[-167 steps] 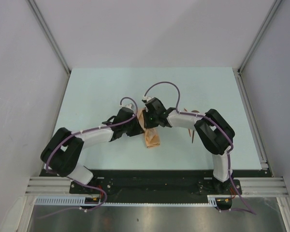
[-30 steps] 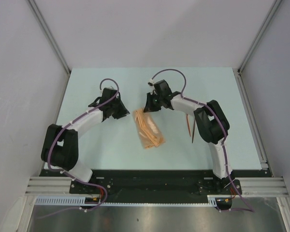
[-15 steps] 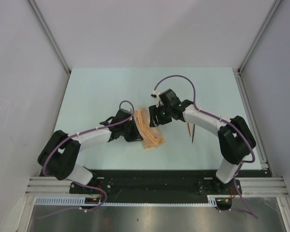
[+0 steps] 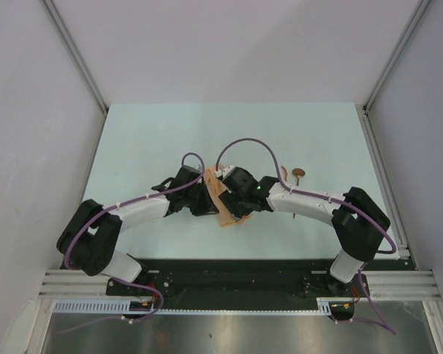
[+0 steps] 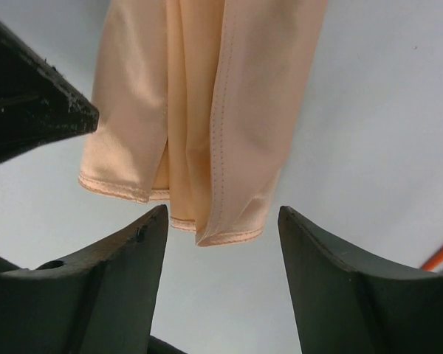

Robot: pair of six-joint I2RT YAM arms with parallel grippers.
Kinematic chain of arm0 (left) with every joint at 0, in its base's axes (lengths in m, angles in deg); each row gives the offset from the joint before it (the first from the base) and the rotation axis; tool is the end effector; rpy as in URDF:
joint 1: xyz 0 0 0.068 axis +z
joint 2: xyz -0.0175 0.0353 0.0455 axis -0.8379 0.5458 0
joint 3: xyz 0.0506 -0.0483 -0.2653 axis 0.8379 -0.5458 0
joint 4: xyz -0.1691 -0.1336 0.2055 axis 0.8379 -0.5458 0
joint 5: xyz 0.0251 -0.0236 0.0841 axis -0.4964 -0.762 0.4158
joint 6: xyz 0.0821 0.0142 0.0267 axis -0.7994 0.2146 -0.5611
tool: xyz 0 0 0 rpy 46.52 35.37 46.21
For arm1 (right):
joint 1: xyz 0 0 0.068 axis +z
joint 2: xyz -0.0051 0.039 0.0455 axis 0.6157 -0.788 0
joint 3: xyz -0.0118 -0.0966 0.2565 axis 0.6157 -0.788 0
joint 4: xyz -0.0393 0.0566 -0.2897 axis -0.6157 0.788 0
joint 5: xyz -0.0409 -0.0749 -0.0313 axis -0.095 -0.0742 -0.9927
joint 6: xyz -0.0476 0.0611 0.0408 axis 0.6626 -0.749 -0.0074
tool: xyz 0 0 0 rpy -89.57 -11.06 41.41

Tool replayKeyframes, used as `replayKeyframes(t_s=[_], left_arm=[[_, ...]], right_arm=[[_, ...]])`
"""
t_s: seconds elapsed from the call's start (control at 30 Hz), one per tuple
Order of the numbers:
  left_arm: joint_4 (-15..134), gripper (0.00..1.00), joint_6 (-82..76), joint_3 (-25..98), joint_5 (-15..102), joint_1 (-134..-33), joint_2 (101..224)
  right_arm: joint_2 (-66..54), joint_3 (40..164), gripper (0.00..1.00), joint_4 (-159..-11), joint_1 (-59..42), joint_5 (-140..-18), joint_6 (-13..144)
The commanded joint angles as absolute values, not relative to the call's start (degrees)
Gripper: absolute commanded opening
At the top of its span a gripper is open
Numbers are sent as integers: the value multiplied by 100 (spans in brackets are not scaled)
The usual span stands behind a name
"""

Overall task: Fold the napkin into a case and place the utensils inside
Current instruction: Smooth out the smaller rectangle-folded napkin at the center of the board.

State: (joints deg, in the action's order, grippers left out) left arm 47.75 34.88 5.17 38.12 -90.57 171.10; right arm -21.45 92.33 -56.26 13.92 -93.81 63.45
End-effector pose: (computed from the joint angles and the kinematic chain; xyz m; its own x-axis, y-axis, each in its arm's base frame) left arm 0.2646 -0.1983 0.1091 -0.9314 -0.2619 -0.2530 -0.0699 0.8104 -0.5817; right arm 0.2550 0.3093 0.1557 -0.6375 -0.5739 -0.5140 -0.6534 0.7563 -0.0339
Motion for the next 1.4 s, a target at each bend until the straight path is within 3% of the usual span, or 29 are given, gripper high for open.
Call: replayKeyframes(t_s=[0.0, 0.07, 0.2, 0.23, 0.73, 0.97, 1.03, 1.2, 1.37], left_arm=[[4760, 9, 3491, 610, 3802, -9084, 16879], [4751, 8, 3474, 619, 3810, -9084, 16861], [4804, 7, 3491, 601, 3714, -9084, 16844], [4804, 7, 3500, 610, 3705, -9084, 16835], [4874, 7, 3465, 584, 3564, -9084, 16817], [4830, 7, 3430, 601, 3556, -9067, 16773], [4839, 7, 3421, 602, 3556, -9067, 16773], [4891, 8, 3412, 601, 3494, -9076, 16808], [4988, 11, 3438, 601, 3415, -9067, 16949]], right_arm=[[-1730, 8993, 65, -5769, 1780, -10439, 6684], [-1607, 8896, 64, -5927, 1912, -10354, 6842], [-1677, 8860, 44, -5936, 2035, -10335, 6904], [-1685, 8799, 42, -5963, 2097, -10405, 6895], [-2449, 8825, 54, -6156, 2299, -10555, 6851], [-2714, 8895, 53, -6121, 2335, -11020, 6834], [-2705, 8930, 48, -6121, 2335, -11038, 6816], [-2442, 8992, 24, -6112, 2335, -11082, 6781], [-2213, 9167, 16, -5875, 2326, -11091, 6807]])
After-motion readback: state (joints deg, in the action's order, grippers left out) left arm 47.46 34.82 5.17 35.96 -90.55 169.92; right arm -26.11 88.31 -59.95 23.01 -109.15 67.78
